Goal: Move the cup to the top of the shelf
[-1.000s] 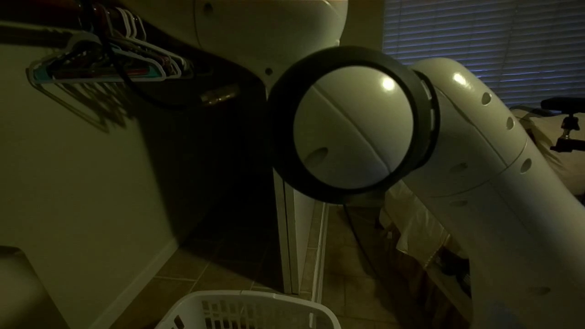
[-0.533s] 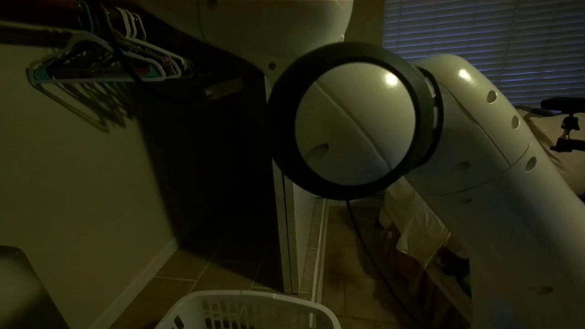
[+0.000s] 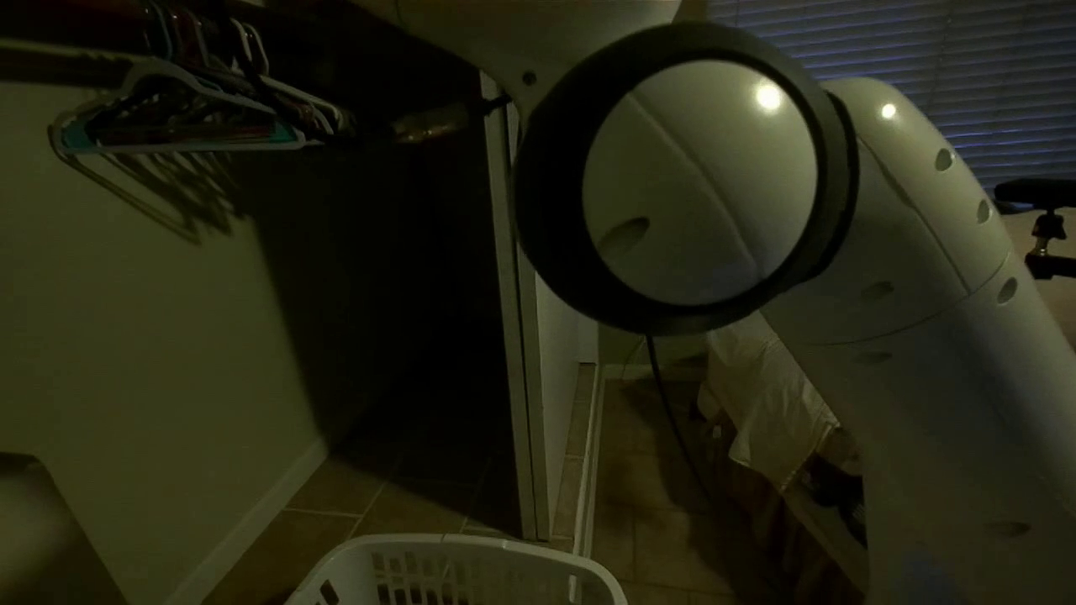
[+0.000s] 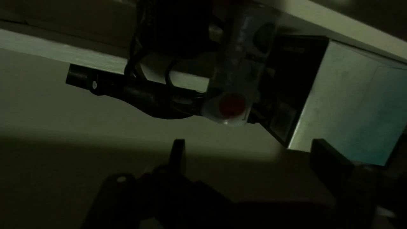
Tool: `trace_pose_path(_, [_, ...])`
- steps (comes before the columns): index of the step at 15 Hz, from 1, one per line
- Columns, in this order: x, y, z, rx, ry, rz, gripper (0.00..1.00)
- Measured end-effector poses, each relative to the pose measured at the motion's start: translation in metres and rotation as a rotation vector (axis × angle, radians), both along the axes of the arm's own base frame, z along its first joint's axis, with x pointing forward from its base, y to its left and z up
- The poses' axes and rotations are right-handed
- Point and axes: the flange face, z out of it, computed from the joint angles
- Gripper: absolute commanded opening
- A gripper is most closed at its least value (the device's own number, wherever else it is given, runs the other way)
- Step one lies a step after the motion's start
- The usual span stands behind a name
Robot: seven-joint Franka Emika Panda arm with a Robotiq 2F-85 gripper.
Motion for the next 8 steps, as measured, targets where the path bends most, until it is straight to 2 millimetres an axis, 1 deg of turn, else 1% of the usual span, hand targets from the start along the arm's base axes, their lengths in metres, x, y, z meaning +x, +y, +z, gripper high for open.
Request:
trace_pose_path(4, [-0.013, -0.006, 0.012, -0.056, 0.023, 0.022, 1.00])
trace_pose_path(8, [-0.022, -0.017, 0.026, -0.102, 0.035, 0.028, 1.00])
